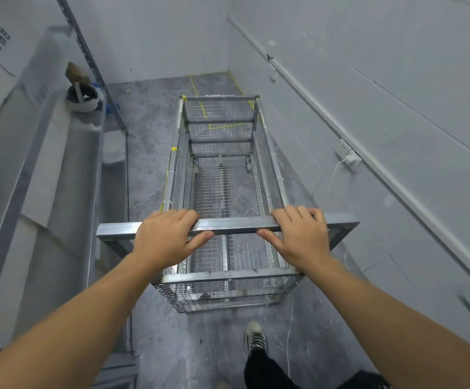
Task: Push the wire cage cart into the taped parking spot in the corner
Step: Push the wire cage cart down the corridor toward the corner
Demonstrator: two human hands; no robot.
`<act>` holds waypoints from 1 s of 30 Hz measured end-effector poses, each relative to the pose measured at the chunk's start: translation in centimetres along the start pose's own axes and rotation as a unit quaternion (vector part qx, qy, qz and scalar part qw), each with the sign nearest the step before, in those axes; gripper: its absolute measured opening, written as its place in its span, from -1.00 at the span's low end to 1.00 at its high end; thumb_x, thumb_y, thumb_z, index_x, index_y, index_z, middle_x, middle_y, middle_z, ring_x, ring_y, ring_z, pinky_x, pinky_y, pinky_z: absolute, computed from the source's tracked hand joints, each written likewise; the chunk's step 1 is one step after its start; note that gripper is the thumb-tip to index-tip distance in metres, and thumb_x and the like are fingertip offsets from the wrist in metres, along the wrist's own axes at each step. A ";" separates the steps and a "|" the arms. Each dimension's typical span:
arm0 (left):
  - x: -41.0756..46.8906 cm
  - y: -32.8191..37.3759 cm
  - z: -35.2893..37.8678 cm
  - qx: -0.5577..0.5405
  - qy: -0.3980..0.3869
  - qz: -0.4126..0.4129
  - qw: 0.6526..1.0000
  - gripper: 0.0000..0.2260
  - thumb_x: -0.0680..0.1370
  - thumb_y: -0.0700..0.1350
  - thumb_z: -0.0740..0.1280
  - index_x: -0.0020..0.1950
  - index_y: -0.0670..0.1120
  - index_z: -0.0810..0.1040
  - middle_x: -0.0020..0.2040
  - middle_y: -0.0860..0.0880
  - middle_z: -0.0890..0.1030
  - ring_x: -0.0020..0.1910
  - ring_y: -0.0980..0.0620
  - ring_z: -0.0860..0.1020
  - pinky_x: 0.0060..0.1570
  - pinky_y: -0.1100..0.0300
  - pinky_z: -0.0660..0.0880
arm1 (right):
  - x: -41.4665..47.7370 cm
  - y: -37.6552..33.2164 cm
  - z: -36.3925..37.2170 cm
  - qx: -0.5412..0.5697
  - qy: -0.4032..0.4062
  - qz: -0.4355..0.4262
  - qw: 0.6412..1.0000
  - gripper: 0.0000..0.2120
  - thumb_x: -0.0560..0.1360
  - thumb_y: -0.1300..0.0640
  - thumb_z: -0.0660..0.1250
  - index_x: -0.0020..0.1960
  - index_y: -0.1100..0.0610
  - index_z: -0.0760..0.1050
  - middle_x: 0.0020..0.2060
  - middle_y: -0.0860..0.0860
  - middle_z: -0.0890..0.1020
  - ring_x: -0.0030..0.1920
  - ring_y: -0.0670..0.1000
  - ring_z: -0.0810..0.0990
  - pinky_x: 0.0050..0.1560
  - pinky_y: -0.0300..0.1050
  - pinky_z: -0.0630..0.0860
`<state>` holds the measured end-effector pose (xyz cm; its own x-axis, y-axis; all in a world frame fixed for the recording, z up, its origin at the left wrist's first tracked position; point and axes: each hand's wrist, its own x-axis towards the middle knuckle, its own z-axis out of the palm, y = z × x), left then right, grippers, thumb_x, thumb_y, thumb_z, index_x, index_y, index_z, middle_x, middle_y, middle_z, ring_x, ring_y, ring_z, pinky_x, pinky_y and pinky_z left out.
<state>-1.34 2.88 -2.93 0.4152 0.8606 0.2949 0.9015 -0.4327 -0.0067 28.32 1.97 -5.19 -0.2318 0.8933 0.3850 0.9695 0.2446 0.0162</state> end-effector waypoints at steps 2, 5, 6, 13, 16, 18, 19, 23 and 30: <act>1.3 -0.4 0.5 -0.001 0.005 -0.006 1.000 -0.56 0.53 0.37 0.06 -0.16 0.03 0.45 -0.31 0.12 0.52 -0.33 0.03 0.52 -0.28 0.15 0.33 | 1.2 0.5 0.5 0.000 0.001 0.001 1.000 -0.41 0.55 -0.43 -0.05 0.01 0.00 0.53 -0.15 -0.07 0.59 -0.12 0.06 0.53 0.01 0.01 0.26; 3.5 -1.2 1.3 0.004 0.010 -0.007 1.000 -0.55 0.53 0.37 0.06 -0.18 0.02 0.45 -0.32 0.12 0.52 -0.34 0.02 0.52 -0.28 0.14 0.33 | 3.4 1.4 1.6 -0.003 0.003 -0.001 1.000 -0.39 0.56 -0.44 -0.08 0.01 0.00 0.53 -0.14 -0.07 0.59 -0.12 0.05 0.52 -0.01 0.00 0.26; 4.3 -1.6 1.5 0.004 0.011 -0.005 1.000 -0.55 0.53 0.37 0.07 -0.18 0.02 0.44 -0.32 0.12 0.51 -0.34 0.02 0.51 -0.28 0.14 0.33 | 4.3 1.7 2.0 -0.004 0.006 -0.003 1.000 -0.38 0.56 -0.44 -0.08 0.01 0.00 0.53 -0.14 -0.07 0.59 -0.12 0.06 0.53 -0.01 0.00 0.27; 9.5 -5.4 2.9 0.003 -0.008 0.008 1.000 -0.59 0.54 0.35 0.07 -0.14 0.03 0.43 -0.29 0.13 0.51 -0.30 0.03 0.53 -0.27 0.15 0.29 | 10.2 3.1 5.0 0.007 0.057 -0.028 0.998 -0.45 0.57 -0.40 0.02 0.00 0.02 0.53 -0.18 -0.04 0.60 -0.17 0.08 0.54 -0.06 0.00 0.28; 11.8 -7.3 3.7 0.004 -0.033 0.003 0.999 -0.53 0.54 0.38 -0.03 -0.08 0.04 0.44 -0.23 0.12 0.53 -0.23 0.03 0.53 -0.23 0.10 0.39 | 12.9 3.8 6.2 0.006 0.064 -0.041 0.997 -0.44 0.57 -0.40 0.02 -0.01 0.03 0.54 -0.20 -0.04 0.59 -0.18 0.07 0.54 -0.07 -0.02 0.28; 13.4 -8.3 4.2 0.003 -0.032 -0.005 0.999 -0.52 0.53 0.39 -0.03 -0.11 0.04 0.44 -0.25 0.12 0.53 -0.24 0.03 0.52 -0.23 0.10 0.39 | 14.7 4.3 6.8 0.007 0.067 -0.044 0.997 -0.46 0.57 -0.40 0.06 -0.02 0.03 0.54 -0.20 -0.05 0.59 -0.19 0.06 0.54 -0.08 -0.04 0.27; 14.3 -8.7 4.5 0.007 -0.029 -0.010 1.000 -0.52 0.53 0.40 -0.02 -0.13 0.04 0.43 -0.26 0.12 0.52 -0.26 0.03 0.52 -0.24 0.10 0.37 | 15.7 4.6 7.2 0.009 0.069 -0.044 0.997 -0.47 0.56 -0.40 0.08 -0.03 0.02 0.55 -0.21 -0.05 0.59 -0.19 0.06 0.54 -0.08 -0.05 0.26; 18.0 -9.8 6.0 0.032 -0.007 -0.032 0.999 -0.57 0.53 0.38 0.08 -0.18 0.03 0.39 -0.28 0.10 0.53 -0.28 0.00 0.53 -0.22 0.08 0.36 | 19.7 6.2 8.5 0.017 0.053 -0.035 0.998 -0.45 0.56 -0.41 0.05 -0.01 0.01 0.55 -0.19 -0.06 0.60 -0.17 0.05 0.54 -0.06 -0.05 0.27; 25.2 -12.0 7.6 0.031 -0.002 -0.026 0.999 -0.58 0.50 0.37 0.14 -0.23 0.02 0.35 -0.34 0.10 0.47 -0.35 0.00 0.48 -0.34 0.15 0.24 | 26.3 8.7 11.3 0.020 0.036 -0.016 0.999 -0.39 0.56 -0.43 -0.05 0.00 0.03 0.53 -0.17 -0.04 0.58 -0.14 0.07 0.50 -0.03 0.00 0.29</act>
<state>-0.80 31.84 -2.63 0.3690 0.8825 0.2917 0.9274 -0.3706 -0.0519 29.72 31.86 -5.37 -0.2544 0.8556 0.4508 0.9576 0.2881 -0.0066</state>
